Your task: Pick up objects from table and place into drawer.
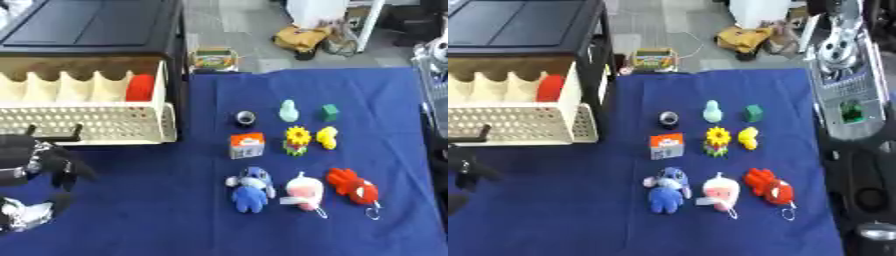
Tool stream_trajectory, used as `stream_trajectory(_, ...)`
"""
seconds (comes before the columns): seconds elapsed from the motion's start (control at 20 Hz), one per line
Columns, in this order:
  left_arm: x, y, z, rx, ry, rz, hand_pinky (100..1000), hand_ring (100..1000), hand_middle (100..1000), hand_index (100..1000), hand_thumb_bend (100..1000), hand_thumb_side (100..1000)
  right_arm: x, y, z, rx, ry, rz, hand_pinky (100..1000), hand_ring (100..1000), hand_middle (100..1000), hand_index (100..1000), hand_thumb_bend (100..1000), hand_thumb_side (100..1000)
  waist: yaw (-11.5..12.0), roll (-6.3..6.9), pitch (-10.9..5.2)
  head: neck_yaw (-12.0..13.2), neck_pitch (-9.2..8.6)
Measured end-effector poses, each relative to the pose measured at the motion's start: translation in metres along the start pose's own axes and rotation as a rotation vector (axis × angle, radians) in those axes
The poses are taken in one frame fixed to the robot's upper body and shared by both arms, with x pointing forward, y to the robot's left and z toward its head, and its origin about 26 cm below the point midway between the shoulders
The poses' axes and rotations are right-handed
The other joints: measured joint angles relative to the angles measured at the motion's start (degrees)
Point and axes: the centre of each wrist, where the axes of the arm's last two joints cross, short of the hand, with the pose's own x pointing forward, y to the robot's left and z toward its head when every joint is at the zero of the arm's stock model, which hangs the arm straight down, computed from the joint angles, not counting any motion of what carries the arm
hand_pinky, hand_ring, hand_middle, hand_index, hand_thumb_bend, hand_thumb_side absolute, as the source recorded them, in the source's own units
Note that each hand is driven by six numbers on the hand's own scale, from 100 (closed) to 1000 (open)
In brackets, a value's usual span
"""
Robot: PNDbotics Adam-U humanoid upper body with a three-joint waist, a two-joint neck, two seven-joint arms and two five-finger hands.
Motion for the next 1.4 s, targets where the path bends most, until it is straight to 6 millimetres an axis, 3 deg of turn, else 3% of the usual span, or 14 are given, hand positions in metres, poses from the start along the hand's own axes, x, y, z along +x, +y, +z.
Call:
stream_trajectory(0.95,-0.035,-0.007,0.01,0.0,0.176,-0.008,303,575,572,878,100,1000,-0.001,-0.001,0.0,-0.011,0.01,0.0,676,758,683,884,100,1000,-0.05,0.23,0.35,0.39,-0.82)
stream_trajectory(1.4,-0.038,-0.003,0.009,0.035,0.155,0.017,318,583,585,893,100,1000,-0.001,-0.002,-0.001,-0.012,0.017,0.001,675,757,683,884,100,1000,-0.33,0.2,0.45,0.54,-1.15)
